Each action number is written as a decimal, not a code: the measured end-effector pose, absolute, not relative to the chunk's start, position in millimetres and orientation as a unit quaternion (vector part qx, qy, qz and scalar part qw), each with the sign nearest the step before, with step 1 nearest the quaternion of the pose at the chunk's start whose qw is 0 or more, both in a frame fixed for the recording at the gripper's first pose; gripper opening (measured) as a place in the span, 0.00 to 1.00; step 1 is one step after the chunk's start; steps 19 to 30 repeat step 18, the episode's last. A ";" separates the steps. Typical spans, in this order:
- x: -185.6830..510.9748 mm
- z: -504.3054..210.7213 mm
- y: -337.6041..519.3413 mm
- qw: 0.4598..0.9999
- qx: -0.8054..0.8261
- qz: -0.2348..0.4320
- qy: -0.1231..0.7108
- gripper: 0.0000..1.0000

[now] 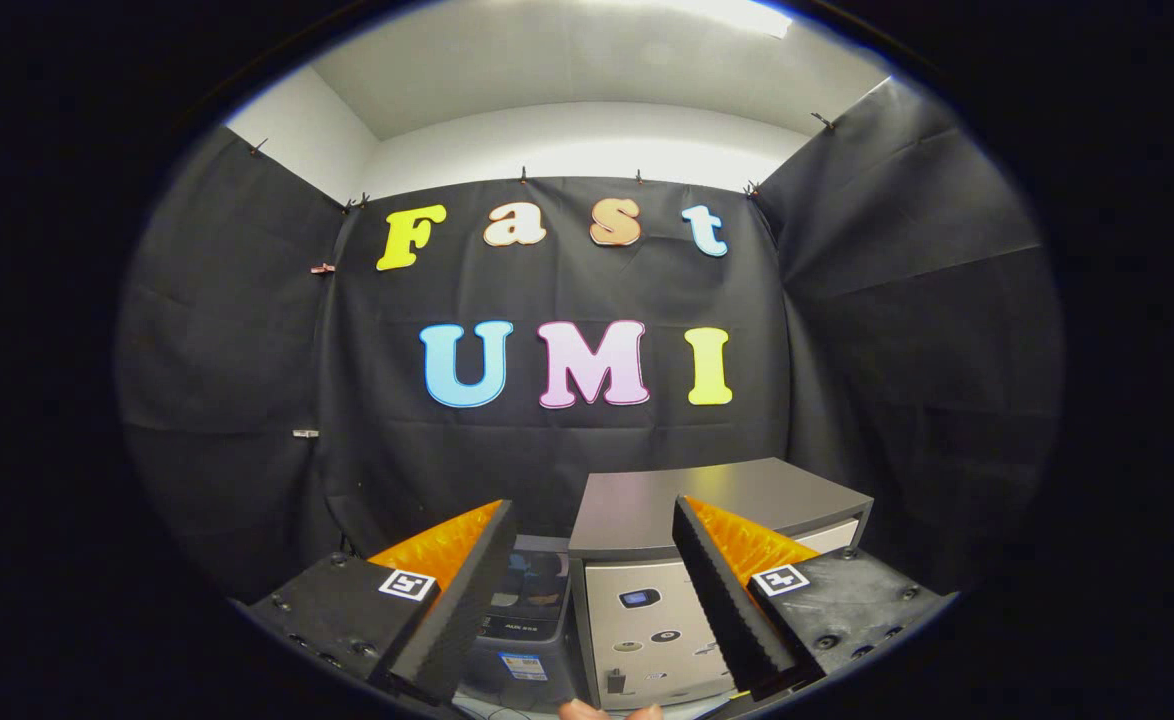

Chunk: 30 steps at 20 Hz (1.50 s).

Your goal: Put the clothes into the washing machine and then close the washing machine lid.

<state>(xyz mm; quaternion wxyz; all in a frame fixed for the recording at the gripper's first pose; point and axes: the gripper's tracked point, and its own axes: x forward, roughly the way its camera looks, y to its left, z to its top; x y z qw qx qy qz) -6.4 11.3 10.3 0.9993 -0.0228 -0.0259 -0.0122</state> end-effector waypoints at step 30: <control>-3.0 11.2 22.0 0.999 -0.029 -0.005 -0.025 0.99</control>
